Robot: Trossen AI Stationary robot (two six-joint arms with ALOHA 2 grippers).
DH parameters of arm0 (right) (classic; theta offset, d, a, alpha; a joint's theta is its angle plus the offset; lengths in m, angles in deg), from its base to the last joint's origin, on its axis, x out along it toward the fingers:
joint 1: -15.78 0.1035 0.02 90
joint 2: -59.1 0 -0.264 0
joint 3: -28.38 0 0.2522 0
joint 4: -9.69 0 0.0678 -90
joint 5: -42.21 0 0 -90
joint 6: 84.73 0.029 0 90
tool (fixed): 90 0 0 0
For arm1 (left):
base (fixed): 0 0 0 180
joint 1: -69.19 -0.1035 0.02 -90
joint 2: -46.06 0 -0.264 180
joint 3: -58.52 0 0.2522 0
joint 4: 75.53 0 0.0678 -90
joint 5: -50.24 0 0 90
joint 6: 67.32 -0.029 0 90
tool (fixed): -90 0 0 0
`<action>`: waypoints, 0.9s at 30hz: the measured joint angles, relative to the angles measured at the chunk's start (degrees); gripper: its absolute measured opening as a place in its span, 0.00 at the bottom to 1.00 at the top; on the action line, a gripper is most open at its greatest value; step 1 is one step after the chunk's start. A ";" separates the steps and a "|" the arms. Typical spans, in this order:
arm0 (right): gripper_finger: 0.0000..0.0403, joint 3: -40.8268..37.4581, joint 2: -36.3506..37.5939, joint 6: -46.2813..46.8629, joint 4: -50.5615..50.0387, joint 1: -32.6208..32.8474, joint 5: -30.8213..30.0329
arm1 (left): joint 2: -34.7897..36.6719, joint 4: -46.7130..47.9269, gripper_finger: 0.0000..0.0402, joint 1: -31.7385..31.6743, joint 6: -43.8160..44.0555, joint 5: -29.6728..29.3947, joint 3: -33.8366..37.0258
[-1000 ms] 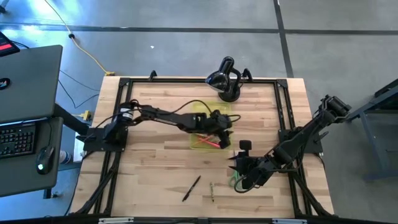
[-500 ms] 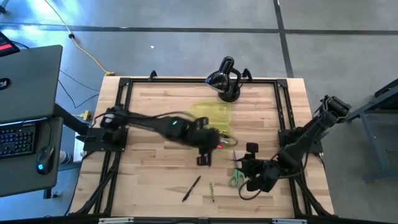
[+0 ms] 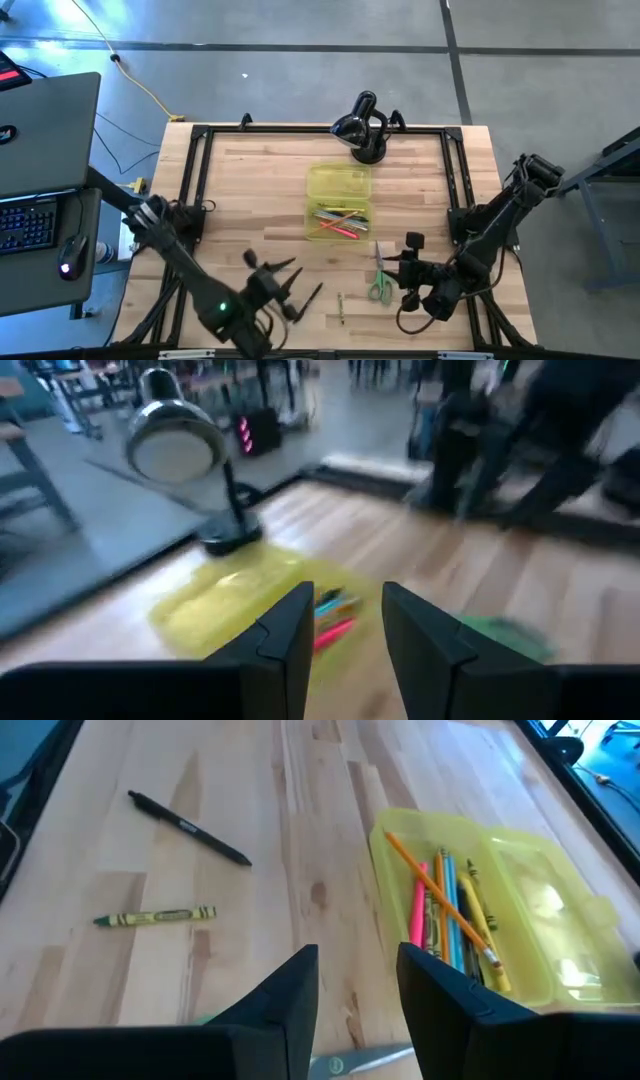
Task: Pick & place school supplies into a supply box
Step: Put the black pen into the yellow school supply box
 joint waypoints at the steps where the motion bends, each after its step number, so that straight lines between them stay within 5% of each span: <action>1: 0.29 0.00 -0.02 -0.04 -0.03 0.00 0.01 | -0.23 -4.59 0.38 0.80 1.47 -1.45 3.15; 6: 0.29 0.00 -0.02 0.99 0.22 0.00 0.58 | -0.83 -25.99 0.38 2.02 2.61 2.78 16.31; 12: 0.29 0.00 -0.02 1.11 0.63 0.00 0.90 | -1.33 -40.67 0.38 0.05 2.83 11.55 24.63; 21: 0.29 0.00 -0.02 1.12 1.22 0.00 0.92 | -7.25 -49.76 0.38 -3.55 2.90 24.64 25.88; 27: 0.29 0.00 -0.02 1.11 1.23 0.00 1.36 | -11.06 -57.93 0.38 -4.04 2.89 25.45 25.87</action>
